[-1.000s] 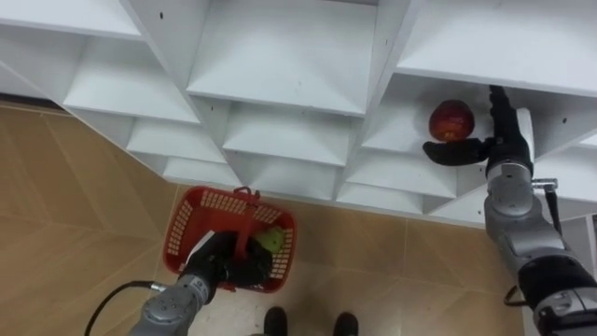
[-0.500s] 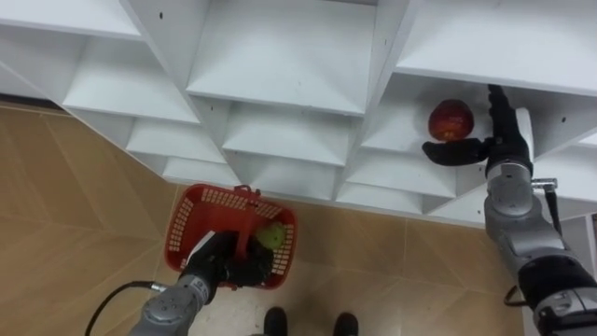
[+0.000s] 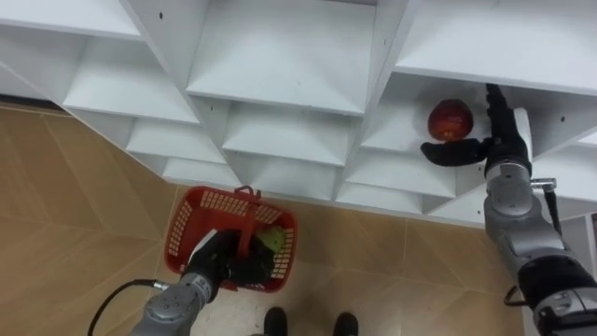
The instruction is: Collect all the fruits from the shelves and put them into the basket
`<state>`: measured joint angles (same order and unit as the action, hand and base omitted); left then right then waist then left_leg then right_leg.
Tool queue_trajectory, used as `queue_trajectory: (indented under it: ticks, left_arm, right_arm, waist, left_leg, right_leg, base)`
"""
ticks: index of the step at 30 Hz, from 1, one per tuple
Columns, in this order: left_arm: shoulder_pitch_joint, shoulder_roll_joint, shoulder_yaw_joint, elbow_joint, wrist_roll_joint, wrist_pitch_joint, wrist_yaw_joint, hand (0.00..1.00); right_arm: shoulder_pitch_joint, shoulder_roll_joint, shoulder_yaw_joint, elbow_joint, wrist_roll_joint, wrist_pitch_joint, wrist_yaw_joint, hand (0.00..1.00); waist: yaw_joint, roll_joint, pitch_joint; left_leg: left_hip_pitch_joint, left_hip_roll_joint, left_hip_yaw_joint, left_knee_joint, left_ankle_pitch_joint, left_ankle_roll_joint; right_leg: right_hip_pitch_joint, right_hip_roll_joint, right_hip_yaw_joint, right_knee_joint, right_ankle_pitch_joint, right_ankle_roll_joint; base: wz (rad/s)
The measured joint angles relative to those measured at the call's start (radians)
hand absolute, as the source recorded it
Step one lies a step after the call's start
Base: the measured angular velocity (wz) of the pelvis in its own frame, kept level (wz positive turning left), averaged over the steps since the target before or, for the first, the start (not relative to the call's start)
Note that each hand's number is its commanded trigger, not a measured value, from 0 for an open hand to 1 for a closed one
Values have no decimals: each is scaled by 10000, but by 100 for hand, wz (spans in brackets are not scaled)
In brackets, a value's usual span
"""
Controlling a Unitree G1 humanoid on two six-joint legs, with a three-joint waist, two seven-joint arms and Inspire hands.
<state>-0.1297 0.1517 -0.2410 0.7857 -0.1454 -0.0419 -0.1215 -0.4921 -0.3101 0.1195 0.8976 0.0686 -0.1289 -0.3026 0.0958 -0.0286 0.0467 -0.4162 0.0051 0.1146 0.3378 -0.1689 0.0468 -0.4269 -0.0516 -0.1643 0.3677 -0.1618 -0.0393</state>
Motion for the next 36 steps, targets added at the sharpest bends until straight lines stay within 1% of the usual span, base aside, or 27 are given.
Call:
queue_trajectory:
  ticks: [3, 6, 7, 8, 10, 11, 12, 13, 15, 17, 23, 36]
  left_arm:
    - [-27, -84, 0, 0, 0, 0, -15, 100]
    - [-69, -96, 0, 0, 0, -1, -52, 100]
    - [-81, -96, 0, 0, 0, -1, -57, 100]
    - [-93, -100, -2, 1, 0, -1, -68, 100]
    - [-94, -119, -2, 1, 0, -1, -71, 100]
    - [-94, -142, -1, 6, -2, -1, -71, 100]
    - [-94, -155, -1, 14, -3, -1, -72, 100]
    - [-95, -188, 2, 24, -3, -2, -71, 100]
    - [-94, -221, 1, 44, -3, -2, -76, 100]
    - [-103, -240, 5, 128, 3, -1, -84, 100]
    - [-134, -247, 6, 280, -1, -1, -129, 100]
    - [-223, -255, 3, 615, -3, -8, -131, 100]
  right_arm:
    - [0, 2, -1, 0, 0, 2, 37, 0]
    - [0, 2, -4, 0, -1, 5, 141, 0]
    - [0, 2, -3, 1, 0, 5, 156, 9]
    - [1, 3, -2, 1, 0, 6, 184, 31]
    - [0, 16, -1, 1, -1, 6, 229, 52]
    - [0, 37, 0, 1, -1, 6, 229, 58]
    - [0, 48, 0, 1, -2, 6, 227, 78]
    - [0, 49, -5, -1, -8, 6, 214, 86]
    - [-1, 42, -46, -5, -11, 6, 156, 100]
    - [0, 38, -65, 0, -21, 8, 106, 100]
    - [-11, 51, -59, -9, -227, 115, 94, 100]
    - [-9, 190, -47, 4, -303, 78, 61, 100]
  waist:
    - [41, -4, 0]
    - [99, -14, -1]
    - [118, -18, 1]
    - [150, -23, 1]
    - [187, -29, -1]
    - [191, -41, 3]
    - [194, -48, 1]
    - [194, -62, 0]
    - [191, -106, 3]
    - [181, -155, 3]
    - [208, -166, 9]
    - [193, -180, 19]
  left_leg:
    - [12, 1, 9, 0, 9, -3]
    - [27, 1, 26, 0, 17, -4]
    - [33, 1, 36, 0, 18, -3]
    - [44, 2, 55, 1, 21, -1]
    - [60, 1, 85, 0, 24, 4]
    - [75, 0, 110, -1, 27, 9]
    - [80, 0, 120, -1, 28, 11]
    - [86, 0, 128, 1, 29, 12]
    - [86, 0, 131, 2, 31, 12]
    - [93, 4, 135, 4, 34, 10]
    - [86, 3, 135, 1, 33, 11]
    - [90, 30, 119, -7, 33, 11]
  right_leg:
    - [-1, -1, 6, 15, 2, -4]
    - [-6, -5, 20, 45, 3, -5]
    - [-9, -6, 26, 55, 2, -5]
    - [-12, -8, 44, 73, 2, -5]
    - [-11, -7, 79, 82, 3, -4]
    - [-8, -11, 93, 93, 2, -4]
    - [-8, -12, 100, 98, 2, -4]
    - [-3, -12, 110, 98, 3, -4]
    - [0, -11, 112, 97, 3, -5]
    - [10, -7, 115, 85, 4, -7]
    - [11, -8, 107, 71, 5, -7]
    - [98, 25, 69, -91, 60, -14]
  base:
    - [0]
    - [0]
    - [0]
    - [0]
    - [-4]
    - [-4]
    - [-3]
    - [0]
    - [0]
    - [0]
    - [0]
    - [0]
